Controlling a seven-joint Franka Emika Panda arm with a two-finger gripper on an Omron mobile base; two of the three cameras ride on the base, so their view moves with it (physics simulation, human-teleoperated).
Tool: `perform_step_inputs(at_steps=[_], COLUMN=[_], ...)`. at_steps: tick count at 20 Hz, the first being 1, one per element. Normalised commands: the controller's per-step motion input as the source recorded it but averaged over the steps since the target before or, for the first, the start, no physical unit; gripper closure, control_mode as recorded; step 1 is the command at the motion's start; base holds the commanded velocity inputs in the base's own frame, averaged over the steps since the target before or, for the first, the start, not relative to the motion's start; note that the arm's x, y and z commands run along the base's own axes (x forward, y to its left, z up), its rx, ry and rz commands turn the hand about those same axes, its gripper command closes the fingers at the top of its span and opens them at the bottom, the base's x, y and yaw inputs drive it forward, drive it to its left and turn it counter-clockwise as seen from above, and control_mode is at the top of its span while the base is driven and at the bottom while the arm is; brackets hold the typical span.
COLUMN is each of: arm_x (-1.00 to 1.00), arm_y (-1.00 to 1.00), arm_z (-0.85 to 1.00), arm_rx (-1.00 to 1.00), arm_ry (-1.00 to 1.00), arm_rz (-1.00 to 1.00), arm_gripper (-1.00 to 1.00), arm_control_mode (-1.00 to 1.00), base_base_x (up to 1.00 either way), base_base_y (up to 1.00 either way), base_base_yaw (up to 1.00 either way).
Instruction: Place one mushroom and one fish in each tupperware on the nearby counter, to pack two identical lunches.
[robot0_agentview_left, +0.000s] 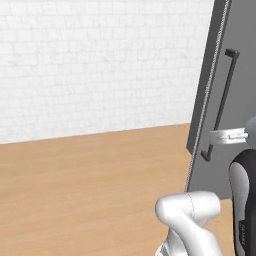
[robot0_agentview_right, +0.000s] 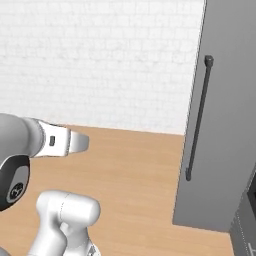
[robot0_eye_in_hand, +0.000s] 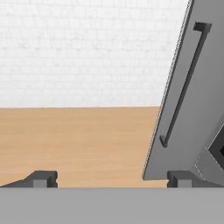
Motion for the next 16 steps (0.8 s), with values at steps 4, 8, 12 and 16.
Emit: perform_step_inputs(at_steps=[4,8,12,16], arm_x=[0.0,0.0,0.0,0.0], arm_y=[0.0,0.0,0.0,0.0], arm_z=[0.0,0.0,0.0,0.0], arm_rx=[0.0,0.0,0.0,0.0], arm_ry=[0.0,0.0,0.0,0.0], arm_rz=[0.0,0.0,0.0,0.0], arm_gripper=[-1.0,-1.0,-1.0,-1.0], arm_control_mode=[1.0,1.0,1.0,1.0], base_base_x=[1.0,1.0,1.0,1.0], base_base_y=[0.0,0.06,0.92,1.0], base_base_yaw=[0.48,0.59,0.1,-0.04])
